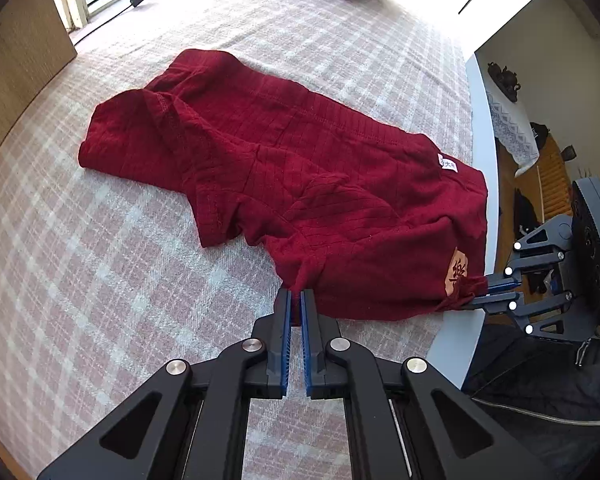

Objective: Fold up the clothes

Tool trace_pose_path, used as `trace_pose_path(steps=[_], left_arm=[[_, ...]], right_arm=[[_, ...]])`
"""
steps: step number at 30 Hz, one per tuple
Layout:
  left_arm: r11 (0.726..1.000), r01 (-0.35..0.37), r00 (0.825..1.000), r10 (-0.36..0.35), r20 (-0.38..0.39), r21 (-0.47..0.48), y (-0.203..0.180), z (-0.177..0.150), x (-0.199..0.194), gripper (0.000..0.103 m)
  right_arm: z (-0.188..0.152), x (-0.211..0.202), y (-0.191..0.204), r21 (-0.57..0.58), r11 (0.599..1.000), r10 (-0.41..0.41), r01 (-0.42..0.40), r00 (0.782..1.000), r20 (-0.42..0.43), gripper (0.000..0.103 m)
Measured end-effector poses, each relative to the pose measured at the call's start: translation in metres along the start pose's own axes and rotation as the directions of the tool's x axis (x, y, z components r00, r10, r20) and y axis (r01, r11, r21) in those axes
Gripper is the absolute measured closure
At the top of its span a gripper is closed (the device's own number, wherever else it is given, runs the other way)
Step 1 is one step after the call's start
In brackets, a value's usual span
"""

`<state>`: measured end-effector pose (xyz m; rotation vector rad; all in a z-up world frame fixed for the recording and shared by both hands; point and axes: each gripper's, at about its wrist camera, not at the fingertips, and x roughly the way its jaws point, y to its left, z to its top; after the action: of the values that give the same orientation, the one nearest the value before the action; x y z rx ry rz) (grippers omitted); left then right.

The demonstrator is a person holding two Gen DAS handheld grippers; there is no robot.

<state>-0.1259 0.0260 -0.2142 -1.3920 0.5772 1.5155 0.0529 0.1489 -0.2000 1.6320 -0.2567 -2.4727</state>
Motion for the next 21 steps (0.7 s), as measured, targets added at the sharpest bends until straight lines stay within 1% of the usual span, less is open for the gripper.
trace_pose_path(steps=[1, 2, 3, 5, 6, 7, 8, 9, 10, 12, 15, 18, 20, 21], left_arm=[[1.0, 0.006, 1.0, -0.006, -0.002, -0.006, 0.003, -0.001, 0.0, 0.068], [1.0, 0.01, 1.0, -0.01, -0.004, -0.008, 0.005, -0.001, 0.002, 0.061], [1.0, 0.014, 1.0, -0.014, -0.006, -0.011, 0.006, -0.001, 0.004, 0.058], [1.0, 0.024, 0.999, -0.024, -0.025, -0.017, 0.006, 0.001, 0.015, 0.058], [0.999, 0.029, 0.999, -0.029, -0.036, -0.02, 0.005, 0.002, 0.02, 0.061], [0.999, 0.033, 0.998, -0.034, -0.047, -0.023, 0.005, 0.003, 0.026, 0.071], [1.0, 0.025, 0.998, -0.025, -0.057, -0.015, 0.001, 0.002, 0.031, 0.082], [1.0, 0.013, 0.998, -0.013, -0.067, -0.004, -0.004, 0.002, 0.035, 0.099], [1.0, 0.0, 0.997, 0.0, -0.077, 0.007, -0.008, 0.001, 0.039, 0.099], [1.0, -0.007, 0.997, 0.009, -0.074, 0.029, -0.016, -0.002, 0.034, 0.099], [1.0, -0.012, 0.999, 0.013, -0.036, 0.022, -0.017, -0.015, 0.003, 0.099], [1.0, -0.007, 1.0, 0.007, -0.011, -0.027, -0.009, -0.039, -0.032, 0.099], [0.998, 0.035, 0.998, -0.038, -0.045, -0.06, -0.002, -0.058, -0.037, 0.099], [0.997, 0.035, 0.996, -0.04, -0.074, -0.07, 0.0, -0.067, -0.033, 0.098]], right_arm=[[0.0, -0.005, -0.001, 0.012, 1.0, 0.011, -0.011, 1.0, 0.013, 0.097], [0.001, -0.009, -0.003, 0.024, 0.999, 0.022, -0.022, 0.999, 0.025, 0.097], [0.002, -0.012, -0.004, 0.033, 0.999, 0.028, -0.029, 0.999, 0.033, 0.097], [0.003, -0.013, -0.002, 0.035, 0.999, 0.018, -0.019, 0.999, 0.036, 0.097], [0.004, -0.012, -0.002, 0.036, 0.999, 0.017, -0.018, 0.999, 0.033, 0.097], [0.004, -0.011, -0.002, 0.038, 0.999, 0.017, -0.018, 0.999, 0.031, 0.097], [0.005, -0.01, -0.002, 0.04, 0.999, 0.017, -0.018, 0.999, 0.028, 0.097], [0.006, -0.009, -0.002, 0.042, 0.999, 0.016, -0.018, 1.0, 0.025, 0.097], [0.005, -0.007, -0.001, 0.044, 0.999, 0.017, -0.018, 1.0, 0.025, 0.097], [0.006, -0.01, -0.001, 0.061, 0.997, 0.035, -0.037, 0.999, 0.033, 0.097], [0.004, -0.026, 0.0, 0.079, 0.99, 0.113, -0.116, 0.993, 0.038, 0.097], [0.0, -0.047, 0.008, 0.047, 0.978, 0.201, -0.203, 0.979, 0.041, 0.097], [-0.002, -0.05, 0.014, 0.025, 0.978, 0.207, -0.208, 0.978, 0.028, 0.096], [-0.004, -0.044, 0.018, 0.014, 0.975, 0.221, -0.221, 0.975, -0.008, 0.094]])
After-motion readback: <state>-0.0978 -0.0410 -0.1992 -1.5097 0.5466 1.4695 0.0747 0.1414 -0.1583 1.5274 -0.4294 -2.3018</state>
